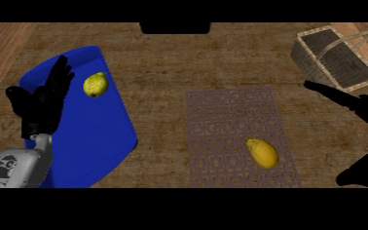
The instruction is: Pick the lemon from the placemat and place it in the basket
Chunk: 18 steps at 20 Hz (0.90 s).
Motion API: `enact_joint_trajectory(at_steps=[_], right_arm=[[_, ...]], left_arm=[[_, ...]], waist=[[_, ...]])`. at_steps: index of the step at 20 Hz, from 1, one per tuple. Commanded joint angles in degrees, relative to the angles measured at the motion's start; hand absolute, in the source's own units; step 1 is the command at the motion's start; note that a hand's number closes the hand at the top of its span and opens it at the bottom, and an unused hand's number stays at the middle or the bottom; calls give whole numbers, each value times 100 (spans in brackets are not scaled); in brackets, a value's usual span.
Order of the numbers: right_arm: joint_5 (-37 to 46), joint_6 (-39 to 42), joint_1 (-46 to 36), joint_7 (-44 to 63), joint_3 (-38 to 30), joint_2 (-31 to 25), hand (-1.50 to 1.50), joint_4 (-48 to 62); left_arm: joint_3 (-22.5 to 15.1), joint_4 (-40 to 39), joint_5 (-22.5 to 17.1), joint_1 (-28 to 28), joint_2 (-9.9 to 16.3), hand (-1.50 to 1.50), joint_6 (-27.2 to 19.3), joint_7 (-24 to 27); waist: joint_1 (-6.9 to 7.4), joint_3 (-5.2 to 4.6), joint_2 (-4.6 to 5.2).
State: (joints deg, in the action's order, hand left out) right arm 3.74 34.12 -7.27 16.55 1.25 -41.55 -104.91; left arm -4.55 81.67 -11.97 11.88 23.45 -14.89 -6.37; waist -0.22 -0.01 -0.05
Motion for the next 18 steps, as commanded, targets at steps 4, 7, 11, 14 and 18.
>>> enact_joint_trajectory(at_steps=[4, 7, 11, 14, 18], right_arm=[[909, -288, 49, -730, 270, 861, -150, 688], [1389, -422, 329, -1012, 440, 1080, -150, 616], [1865, -868, 917, -1699, 644, 1415, -150, 688], [2086, -964, 626, -1923, 495, 1564, -150, 959], [2313, -1047, 923, -2109, 304, 1614, -150, 743]], left_arm=[[162, -273, 226, 343, -214, 0, 184, -110], [463, -191, 130, -5, -71, 0, 513, 160], [205, 289, 452, -31, -302, 0, 177, -384], [385, 674, 426, -495, -348, 0, 344, -281], [450, 754, 675, -450, -501, 0, 318, -394]], waist=[[17, 2, 12], [26, 2, 8], [9, 5, 2], [35, 3, -1], [15, 1, -1]])
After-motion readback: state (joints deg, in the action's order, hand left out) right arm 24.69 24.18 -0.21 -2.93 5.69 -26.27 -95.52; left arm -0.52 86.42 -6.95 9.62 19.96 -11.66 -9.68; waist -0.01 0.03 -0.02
